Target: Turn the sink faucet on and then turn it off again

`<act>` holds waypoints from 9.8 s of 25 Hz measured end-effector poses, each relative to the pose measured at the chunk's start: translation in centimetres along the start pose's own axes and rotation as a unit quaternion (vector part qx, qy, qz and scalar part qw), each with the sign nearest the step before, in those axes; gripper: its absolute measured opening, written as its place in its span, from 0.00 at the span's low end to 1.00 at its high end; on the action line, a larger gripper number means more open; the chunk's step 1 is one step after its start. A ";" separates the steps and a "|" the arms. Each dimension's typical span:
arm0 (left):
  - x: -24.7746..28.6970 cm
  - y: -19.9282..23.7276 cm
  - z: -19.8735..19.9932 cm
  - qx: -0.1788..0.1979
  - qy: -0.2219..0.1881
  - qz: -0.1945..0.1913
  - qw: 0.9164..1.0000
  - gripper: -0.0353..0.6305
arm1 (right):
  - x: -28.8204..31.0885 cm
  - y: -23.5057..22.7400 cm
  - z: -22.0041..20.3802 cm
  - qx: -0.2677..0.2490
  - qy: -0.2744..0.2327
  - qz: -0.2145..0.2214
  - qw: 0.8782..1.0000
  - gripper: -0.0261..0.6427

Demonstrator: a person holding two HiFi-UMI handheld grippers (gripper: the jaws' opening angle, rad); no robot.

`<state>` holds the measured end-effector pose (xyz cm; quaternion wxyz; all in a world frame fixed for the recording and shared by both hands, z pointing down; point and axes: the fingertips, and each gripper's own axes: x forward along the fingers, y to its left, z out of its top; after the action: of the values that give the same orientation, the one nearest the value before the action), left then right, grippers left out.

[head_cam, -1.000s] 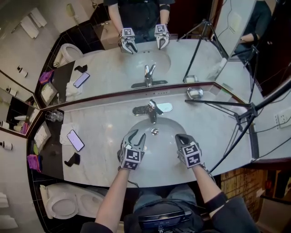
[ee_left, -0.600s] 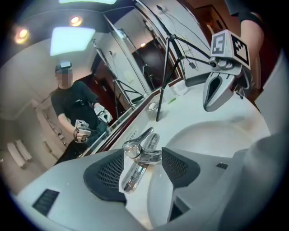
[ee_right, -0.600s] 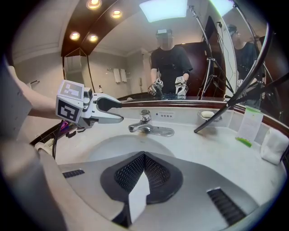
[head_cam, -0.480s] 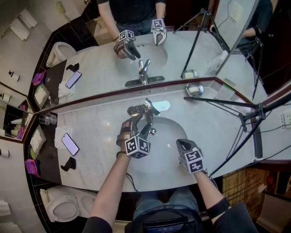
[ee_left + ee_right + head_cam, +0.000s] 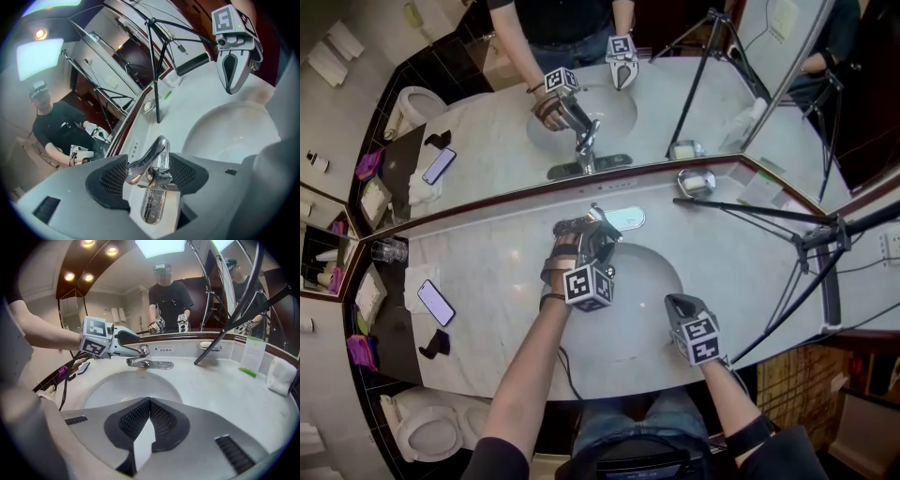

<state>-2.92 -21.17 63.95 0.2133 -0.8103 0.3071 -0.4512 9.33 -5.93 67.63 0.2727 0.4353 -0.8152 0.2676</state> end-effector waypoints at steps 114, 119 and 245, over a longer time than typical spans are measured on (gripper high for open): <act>-27.8 -4.9 -11.1 -0.522 -0.005 0.142 0.841 0.06 | -5.2 5.2 7.3 -0.085 -0.061 -0.012 0.994 0.07; -25.7 -3.7 -9.6 -0.485 -0.008 0.127 0.865 0.09 | -5.3 5.8 8.2 -0.083 -0.065 -0.006 0.994 0.07; -23.9 -3.5 -1.5 -0.366 -0.061 0.056 0.927 0.06 | -6.9 5.0 6.0 -0.066 -0.070 -0.006 0.995 0.07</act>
<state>-12.85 -2.21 52.56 -0.0552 -0.8395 0.4821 -0.2447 6.99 -3.74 57.71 0.2449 0.4390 -0.8455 0.1801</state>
